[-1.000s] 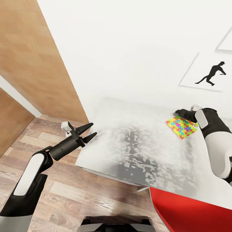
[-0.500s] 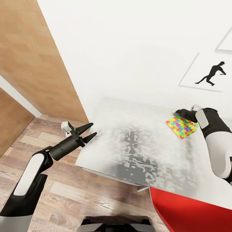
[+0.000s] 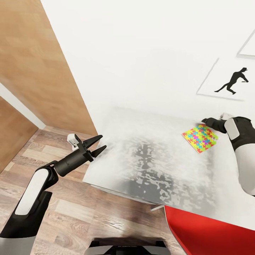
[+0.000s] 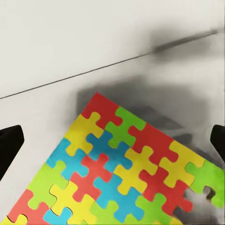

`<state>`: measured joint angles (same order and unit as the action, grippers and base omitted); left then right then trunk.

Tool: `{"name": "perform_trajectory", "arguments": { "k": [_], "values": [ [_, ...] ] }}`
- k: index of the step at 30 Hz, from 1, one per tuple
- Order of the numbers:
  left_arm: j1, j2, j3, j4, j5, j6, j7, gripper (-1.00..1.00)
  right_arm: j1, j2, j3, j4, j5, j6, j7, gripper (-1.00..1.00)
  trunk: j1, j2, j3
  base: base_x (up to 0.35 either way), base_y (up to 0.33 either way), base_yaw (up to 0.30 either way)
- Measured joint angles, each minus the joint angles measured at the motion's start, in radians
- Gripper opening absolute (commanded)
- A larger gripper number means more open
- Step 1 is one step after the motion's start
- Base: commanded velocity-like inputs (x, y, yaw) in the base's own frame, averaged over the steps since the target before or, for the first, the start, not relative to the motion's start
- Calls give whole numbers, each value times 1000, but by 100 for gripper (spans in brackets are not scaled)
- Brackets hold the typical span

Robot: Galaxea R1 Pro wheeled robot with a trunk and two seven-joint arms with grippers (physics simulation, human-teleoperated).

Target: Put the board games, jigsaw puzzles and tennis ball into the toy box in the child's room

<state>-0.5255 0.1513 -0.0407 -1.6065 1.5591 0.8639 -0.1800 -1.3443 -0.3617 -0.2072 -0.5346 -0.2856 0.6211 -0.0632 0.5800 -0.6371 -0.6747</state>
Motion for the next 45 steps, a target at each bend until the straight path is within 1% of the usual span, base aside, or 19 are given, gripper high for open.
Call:
{"name": "perform_trajectory", "arguments": {
  "k": [1, 3, 7, 12, 16, 19, 23, 45],
  "values": [
    [0, 0, 0, 0, 0, 0, 0, 100, 0, 0, 0, 0, -1, 0, 0, 100, 0, 0, 0, 0, 0, 0],
    [0, 0, 0, 0, 0, 0, 0, 100, 0, -11, -2, 0, 0, 0, 0, 100, 0, 0, 0, 0, 0, 0],
    [0, 0, 0, 0, 0, 0, 0, 100, -1, -20, -3, -1, 0, -1, 0, 100, 0, 0, 0, 0, 0, 0],
    [0, 0, 0, 0, 0, 0, 0, 100, 0, -26, -5, -1, 1, -1, 0, 100, 0, 0, 0, 0, 0, 0],
    [0, 0, -1, 0, 0, 0, 0, 100, 2, -36, -7, 0, 0, -2, 0, 100, 0, 0, 0, 0, 0, 0],
    [0, 0, -1, 0, 0, 0, 0, 100, 4, -50, -10, 3, 0, -2, 0, 100, 0, 0, -1, 0, 0, 0],
    [0, 0, -1, 0, 0, 0, 0, 100, 5, -57, -14, 6, -1, -2, 1, 100, 0, 0, -3, 0, 0, 0],
    [0, 0, -2, 0, 0, 0, 0, 100, 11, -63, -23, 11, -3, -3, 1, 100, 0, 0, -32, 0, 0, 0]
  ]
}}
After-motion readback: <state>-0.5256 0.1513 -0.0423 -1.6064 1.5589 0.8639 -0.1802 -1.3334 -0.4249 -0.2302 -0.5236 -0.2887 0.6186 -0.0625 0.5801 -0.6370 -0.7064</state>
